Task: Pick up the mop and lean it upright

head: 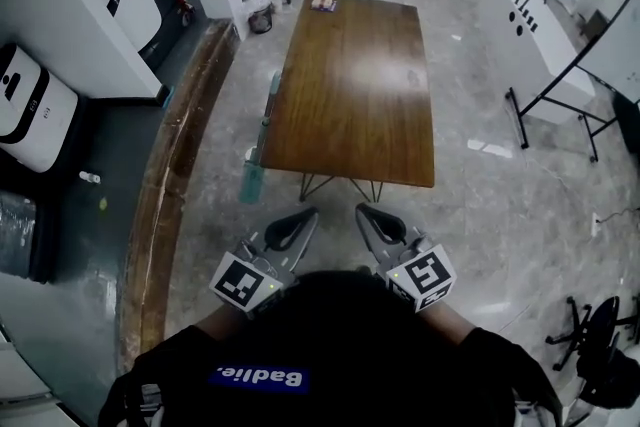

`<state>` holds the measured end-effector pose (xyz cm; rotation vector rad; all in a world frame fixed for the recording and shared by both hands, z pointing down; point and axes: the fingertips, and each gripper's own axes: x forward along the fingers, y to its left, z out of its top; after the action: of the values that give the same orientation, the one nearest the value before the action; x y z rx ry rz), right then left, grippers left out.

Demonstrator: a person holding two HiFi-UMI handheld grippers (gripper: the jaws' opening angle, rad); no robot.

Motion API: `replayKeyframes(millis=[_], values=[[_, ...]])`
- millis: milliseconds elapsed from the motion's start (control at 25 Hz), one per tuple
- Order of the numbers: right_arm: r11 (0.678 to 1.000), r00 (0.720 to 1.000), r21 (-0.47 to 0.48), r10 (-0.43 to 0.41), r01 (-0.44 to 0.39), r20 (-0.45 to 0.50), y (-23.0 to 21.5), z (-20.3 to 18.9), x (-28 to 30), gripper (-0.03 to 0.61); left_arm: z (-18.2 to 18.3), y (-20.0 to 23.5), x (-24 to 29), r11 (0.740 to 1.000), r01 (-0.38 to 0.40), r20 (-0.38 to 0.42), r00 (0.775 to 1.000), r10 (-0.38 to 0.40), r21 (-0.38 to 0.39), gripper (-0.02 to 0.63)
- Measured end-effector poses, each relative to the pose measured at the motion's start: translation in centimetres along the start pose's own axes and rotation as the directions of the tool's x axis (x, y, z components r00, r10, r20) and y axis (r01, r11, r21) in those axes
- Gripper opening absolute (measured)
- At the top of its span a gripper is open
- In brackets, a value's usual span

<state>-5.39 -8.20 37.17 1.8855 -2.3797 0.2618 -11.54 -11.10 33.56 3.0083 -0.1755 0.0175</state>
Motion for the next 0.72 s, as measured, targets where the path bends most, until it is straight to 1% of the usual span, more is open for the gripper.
replayKeyframes(millis=[200,320,640,720], values=[[0.997,0.998,-0.055,0.057,-0.057,0.001,1.6,-0.3,-0.3,0.003,-0.4,-0.6,0.3,1.000,0.007,0.000,1.000,-0.007,0.003,0.017],[0.995,0.997,-0.053,0.081,-0.081,-0.010,1.9,-0.9,0.1,0.003,-0.9,-0.7,0.4,1.000,0.011,-0.011,1.000,-0.011,-0.009,0.017],[0.994,0.995,-0.041,0.101,-0.101,-0.009,1.5,-1.4,0.2,0.003,-1.2,-1.0,0.9,1.000,0.009,-0.006,1.000,-0.009,-0.022,0.017],[0.994,0.995,-0.035,0.103,-0.103,-0.015,1.7,-1.4,0.3,0.003,-1.4,-0.8,0.9,1.000,0.005,-0.005,1.000,-0.006,-0.015,0.017]])
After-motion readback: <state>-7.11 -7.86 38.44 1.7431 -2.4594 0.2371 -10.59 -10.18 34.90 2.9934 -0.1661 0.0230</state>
